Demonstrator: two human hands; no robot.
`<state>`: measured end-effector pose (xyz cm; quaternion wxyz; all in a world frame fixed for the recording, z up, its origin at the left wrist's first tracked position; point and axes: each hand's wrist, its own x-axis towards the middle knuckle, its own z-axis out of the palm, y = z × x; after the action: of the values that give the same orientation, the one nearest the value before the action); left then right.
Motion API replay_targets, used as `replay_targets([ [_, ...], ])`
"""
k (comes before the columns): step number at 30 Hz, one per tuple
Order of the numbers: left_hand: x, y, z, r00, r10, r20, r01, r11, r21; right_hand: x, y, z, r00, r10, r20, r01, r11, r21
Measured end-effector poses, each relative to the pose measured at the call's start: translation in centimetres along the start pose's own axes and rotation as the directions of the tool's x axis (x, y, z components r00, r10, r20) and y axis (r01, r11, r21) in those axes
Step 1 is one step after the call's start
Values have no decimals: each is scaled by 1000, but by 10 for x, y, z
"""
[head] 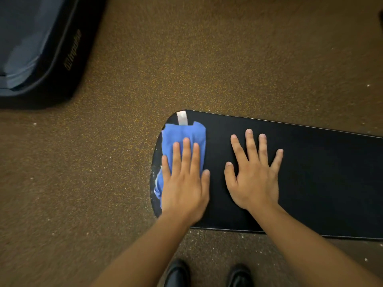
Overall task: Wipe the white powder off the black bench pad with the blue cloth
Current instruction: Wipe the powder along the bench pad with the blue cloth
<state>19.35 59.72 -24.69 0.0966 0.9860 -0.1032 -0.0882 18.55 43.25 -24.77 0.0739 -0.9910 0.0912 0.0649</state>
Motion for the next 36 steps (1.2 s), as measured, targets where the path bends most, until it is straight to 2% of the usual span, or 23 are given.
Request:
replay_targets([
  [3, 6, 11, 2, 997, 74, 25, -73, 997, -4, 0, 1, 0, 1000, -3, 1, 3, 1000, 6],
  [7, 68, -2, -11, 976, 214, 39, -215, 976, 21, -1, 2, 0, 1000, -5, -15, 5, 1000, 22],
  [10, 90, -14, -15, 983, 179, 38, -181, 983, 30, 0, 2, 1, 1000, -4, -23, 5, 1000, 28],
  [14, 45, -20, -10, 998, 62, -22, -63, 998, -29, -1, 2, 0, 1000, -3, -17, 3, 1000, 28],
  [19, -20, -3, 7, 995, 102, -15, -101, 995, 23, 0, 1, 0, 1000, -3, -18, 4, 1000, 25],
  [25, 38, 2, -2, 986, 164, 13, -164, 986, 6, -1, 2, 2, 1000, -4, -20, 5, 1000, 20],
  [29, 67, -11, -12, 997, 73, 8, -73, 997, -1, 0, 2, 1, 1000, -3, -20, 4, 1000, 26],
  [33, 5, -13, 0, 999, -8, -47, 6, 999, -36, -1, 1, 1, 1000, -2, -22, 3, 999, 36],
  [36, -46, -4, 11, 997, 69, -38, -69, 998, 15, -1, 1, 1, 1000, -2, -18, 2, 1000, 25],
])
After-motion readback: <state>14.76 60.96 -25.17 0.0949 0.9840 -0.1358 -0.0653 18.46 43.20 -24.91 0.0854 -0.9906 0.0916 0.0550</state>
